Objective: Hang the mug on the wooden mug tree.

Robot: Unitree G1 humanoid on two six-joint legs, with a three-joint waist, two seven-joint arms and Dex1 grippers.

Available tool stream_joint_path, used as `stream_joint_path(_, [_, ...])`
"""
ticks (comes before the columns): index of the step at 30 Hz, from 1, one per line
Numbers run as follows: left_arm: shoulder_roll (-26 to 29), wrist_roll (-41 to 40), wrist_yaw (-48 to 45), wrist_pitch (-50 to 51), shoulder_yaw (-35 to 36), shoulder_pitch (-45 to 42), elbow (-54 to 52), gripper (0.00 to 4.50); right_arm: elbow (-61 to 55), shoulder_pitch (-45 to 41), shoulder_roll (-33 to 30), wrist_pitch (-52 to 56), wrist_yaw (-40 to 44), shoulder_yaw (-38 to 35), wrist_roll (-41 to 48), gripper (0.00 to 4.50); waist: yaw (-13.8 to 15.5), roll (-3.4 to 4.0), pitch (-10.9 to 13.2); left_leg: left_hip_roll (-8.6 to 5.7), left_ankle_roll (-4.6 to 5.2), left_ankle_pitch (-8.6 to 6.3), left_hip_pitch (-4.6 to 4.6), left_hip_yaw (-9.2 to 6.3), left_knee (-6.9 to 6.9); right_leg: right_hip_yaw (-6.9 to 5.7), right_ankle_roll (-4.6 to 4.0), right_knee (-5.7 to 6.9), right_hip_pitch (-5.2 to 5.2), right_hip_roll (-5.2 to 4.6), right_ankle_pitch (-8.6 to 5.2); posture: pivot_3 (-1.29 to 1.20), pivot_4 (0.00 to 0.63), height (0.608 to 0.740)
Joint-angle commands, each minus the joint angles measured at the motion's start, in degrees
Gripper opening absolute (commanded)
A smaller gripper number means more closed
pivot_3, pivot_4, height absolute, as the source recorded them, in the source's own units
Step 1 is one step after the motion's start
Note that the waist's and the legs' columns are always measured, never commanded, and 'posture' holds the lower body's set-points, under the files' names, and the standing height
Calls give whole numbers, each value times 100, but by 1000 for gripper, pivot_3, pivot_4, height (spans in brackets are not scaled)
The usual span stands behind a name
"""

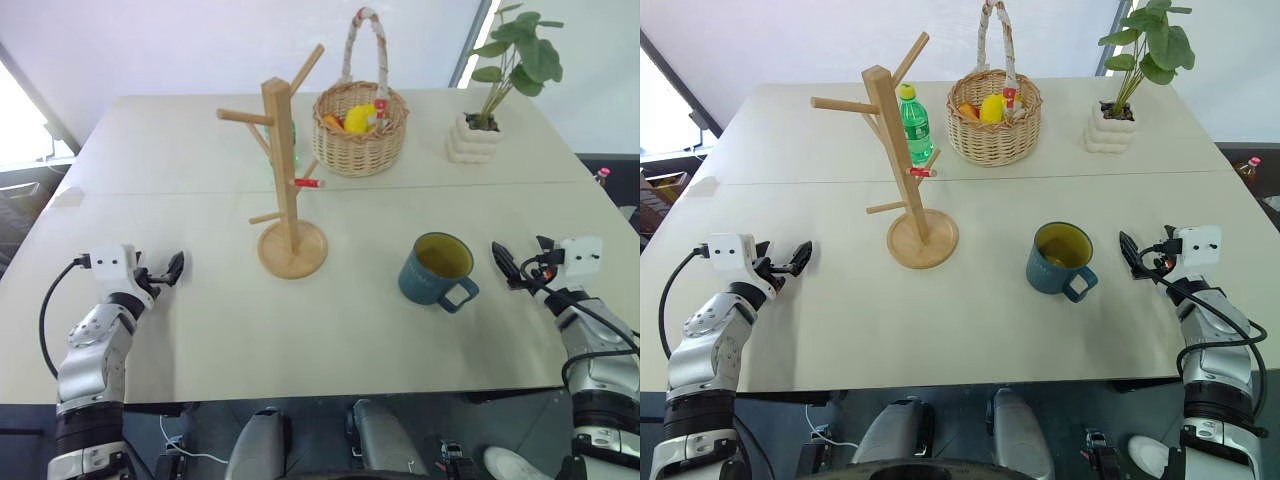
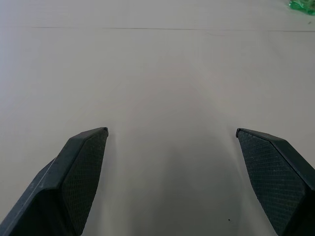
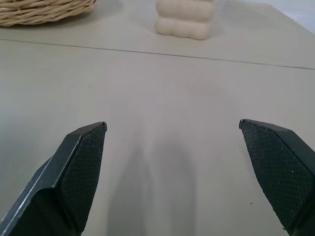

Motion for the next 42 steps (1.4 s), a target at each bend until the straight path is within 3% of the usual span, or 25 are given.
stream_joint_path(1, [53,-64,-31,-84,64,-37,-255,4500,-23,-86,2,-111,-9,-57,14,4479,1,0,0,0,0,0,0,0,0,0,0,0,0,0,0,0,150,740])
stream_joint_path(12, [58,-165,-283,111,-161,-110,-392,4500,-319,218,-22,-158,-65,-193,74,4479,13,0,0,0,0,0,-1,0,0,0,0,-1,0,0,0,0,150,740])
stream_joint_path(19, [98,-361,-1242,223,-861,-256,-702,4500,-843,732,-41,-54,-230,-426,154,4479,8,2,-1,0,0,0,-2,0,0,0,0,-1,1,-1,0,0,150,740])
stream_joint_path(27, [153,-1095,-2673,727,-1646,-216,-1348,4500,-2430,2082,31,381,-349,-771,316,4479,7,5,-2,0,0,0,0,0,-1,2,-1,-1,3,-1,-1,0,150,740])
stream_joint_path(32, [349,-1046,-3261,924,-2296,-234,-1701,4500,-3467,2988,109,762,-152,-901,649,4479,8,9,-4,1,0,0,1,0,-1,2,-2,-3,6,3,-2,0,150,740])
stream_joint_path(38, [422,-648,-3664,640,-3077,-360,-1895,4500,-4790,4040,313,1203,158,-375,827,4479,10,11,-5,3,0,0,2,-2,-1,2,-2,-3,6,6,-3,0,150,740])
stream_joint_path(42, [249,-637,-3776,619,-3435,-462,-2098,4500,-5050,3998,677,1148,-130,122,506,4479,10,11,-4,3,0,0,1,-2,2,3,-3,-7,7,7,-4,0,150,740])
